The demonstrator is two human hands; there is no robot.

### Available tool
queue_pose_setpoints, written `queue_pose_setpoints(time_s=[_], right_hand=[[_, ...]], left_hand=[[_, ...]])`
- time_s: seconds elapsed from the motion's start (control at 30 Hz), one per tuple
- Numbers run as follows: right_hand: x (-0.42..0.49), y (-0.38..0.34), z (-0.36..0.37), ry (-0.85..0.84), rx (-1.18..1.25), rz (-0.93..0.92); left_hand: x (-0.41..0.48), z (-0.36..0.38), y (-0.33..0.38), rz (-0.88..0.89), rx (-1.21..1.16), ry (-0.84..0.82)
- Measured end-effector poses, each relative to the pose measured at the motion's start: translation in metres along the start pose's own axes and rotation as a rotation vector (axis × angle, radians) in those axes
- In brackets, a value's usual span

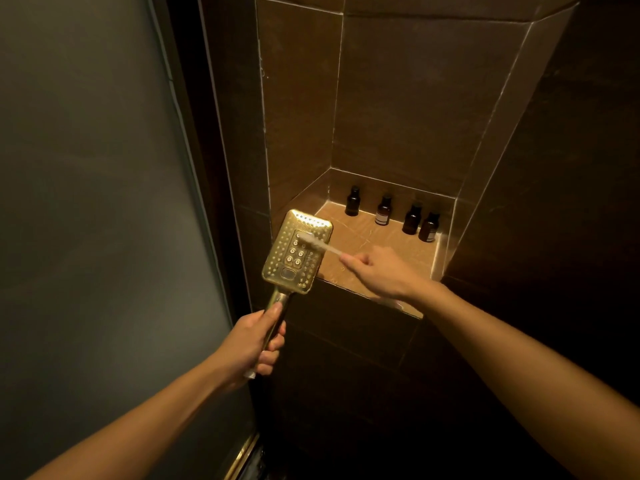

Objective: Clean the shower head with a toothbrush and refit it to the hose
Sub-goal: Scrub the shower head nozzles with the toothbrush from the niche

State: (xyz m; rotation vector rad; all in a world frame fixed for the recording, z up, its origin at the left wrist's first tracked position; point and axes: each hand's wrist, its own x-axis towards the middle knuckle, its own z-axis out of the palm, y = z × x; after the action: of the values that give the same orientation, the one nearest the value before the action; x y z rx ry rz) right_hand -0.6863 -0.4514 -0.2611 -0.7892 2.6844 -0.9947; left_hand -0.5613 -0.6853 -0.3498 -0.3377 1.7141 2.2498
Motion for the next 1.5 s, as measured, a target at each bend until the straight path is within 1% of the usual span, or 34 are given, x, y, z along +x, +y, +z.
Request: queue_pose_setpoints(time_s=[0.07, 0.1, 0.13, 0.2, 0.23, 0.27, 0.37, 0.4, 0.43, 0.47, 0.57, 0.6, 0.67, 0.73, 0.77, 0.8, 0.87, 0.93, 0.97, 1.0, 1.1, 1.13, 1.17, 1.23, 1.3, 1.33, 1.37, 1.4, 1.47, 1.5], right_hand=[[-0.005, 0.002, 0.015, -0.119, -0.047, 0.012], [-0.006, 0.002, 0.017, -0.115, -0.06, 0.019], [-0.004, 0.002, 0.013, -0.064, -0.053, 0.03], [0.003, -0.001, -0.002, 0.089, -0.017, 0.048], [0.004, -0.002, -0.007, 0.132, -0.003, 0.053], [0.004, -0.003, -0.009, 0.121, 0.001, 0.058], [-0.01, -0.003, 0.012, -0.087, -0.022, 0.065], [-0.014, -0.003, 0.019, -0.138, -0.044, 0.062], [-0.016, -0.003, 0.02, -0.149, -0.056, 0.056], [-0.015, -0.004, 0.015, -0.116, -0.055, 0.055], [-0.005, -0.008, -0.01, 0.084, -0.045, 0.061], [-0.004, -0.007, -0.013, 0.094, -0.035, 0.067], [-0.009, -0.008, -0.002, -0.016, -0.01, 0.074], [-0.018, -0.006, 0.021, -0.155, -0.071, 0.063], [-0.02, -0.004, 0.028, -0.176, -0.107, 0.048], [-0.018, -0.003, 0.028, -0.156, -0.108, 0.042], [-0.008, -0.004, 0.016, -0.024, -0.041, 0.066], [0.0, -0.006, 0.001, 0.127, -0.032, 0.064], [0.002, -0.006, -0.001, 0.15, -0.035, 0.054], [0.001, -0.007, 0.001, 0.121, -0.034, 0.055], [-0.014, -0.007, 0.034, -0.096, -0.037, 0.059], [-0.018, -0.005, 0.043, -0.147, -0.08, 0.047], [-0.018, -0.004, 0.044, -0.157, -0.092, 0.041], [-0.009, -0.003, 0.029, -0.055, -0.023, 0.071], [0.0, -0.004, 0.006, 0.111, -0.017, 0.082], [0.003, -0.004, 0.001, 0.16, -0.023, 0.081], [0.003, -0.005, 0.001, 0.156, -0.016, 0.082], [0.0, -0.006, 0.007, 0.104, 0.01, 0.091], [-0.013, -0.009, 0.034, -0.063, 0.016, 0.102], [-0.02, -0.01, 0.047, -0.122, -0.036, 0.081]], left_hand=[[0.001, -0.001, -0.002, -0.004, 0.009, 0.006], [0.001, -0.001, -0.005, -0.007, 0.015, 0.009], [0.0, -0.003, -0.007, -0.01, 0.018, 0.008], [-0.001, -0.004, -0.009, -0.012, 0.024, 0.001], [-0.001, -0.005, -0.008, -0.013, 0.028, -0.001], [-0.001, -0.005, -0.008, -0.013, 0.032, 0.0], [-0.001, -0.006, -0.007, -0.01, 0.033, 0.016], [-0.001, -0.007, -0.007, -0.007, 0.031, 0.023], [-0.001, -0.007, -0.008, -0.007, 0.03, 0.03], [-0.001, -0.008, -0.009, -0.008, 0.03, 0.035], [-0.003, -0.006, -0.009, -0.009, 0.021, 0.03], [-0.003, -0.004, -0.009, -0.007, 0.018, 0.028], [-0.004, -0.002, -0.007, -0.003, 0.019, 0.03], [-0.005, -0.001, -0.007, -0.002, 0.032, 0.037], [-0.005, 0.0, -0.008, -0.002, 0.037, 0.04], [-0.005, 0.001, -0.009, -0.005, 0.041, 0.043], [-0.005, 0.001, -0.009, -0.012, 0.041, 0.041], [-0.006, 0.001, -0.009, -0.015, 0.049, 0.027], [-0.006, 0.001, -0.008, -0.011, 0.053, 0.02], [-0.005, 0.002, -0.008, -0.009, 0.056, 0.016], [-0.003, 0.001, -0.012, 0.002, 0.056, 0.03], [-0.004, 0.0, -0.014, 0.005, 0.055, 0.036], [-0.004, -0.002, -0.017, 0.008, 0.056, 0.036], [-0.006, -0.005, -0.022, 0.003, 0.063, 0.02], [-0.008, -0.007, -0.023, 0.0, 0.075, -0.002], [-0.009, -0.007, -0.023, 0.0, 0.079, -0.009], [-0.009, -0.006, -0.023, 0.003, 0.081, -0.014], [-0.008, -0.005, -0.023, 0.006, 0.08, -0.016], [-0.007, -0.003, -0.024, 0.012, 0.068, -0.003], [-0.006, -0.002, -0.025, 0.016, 0.065, 0.009]])
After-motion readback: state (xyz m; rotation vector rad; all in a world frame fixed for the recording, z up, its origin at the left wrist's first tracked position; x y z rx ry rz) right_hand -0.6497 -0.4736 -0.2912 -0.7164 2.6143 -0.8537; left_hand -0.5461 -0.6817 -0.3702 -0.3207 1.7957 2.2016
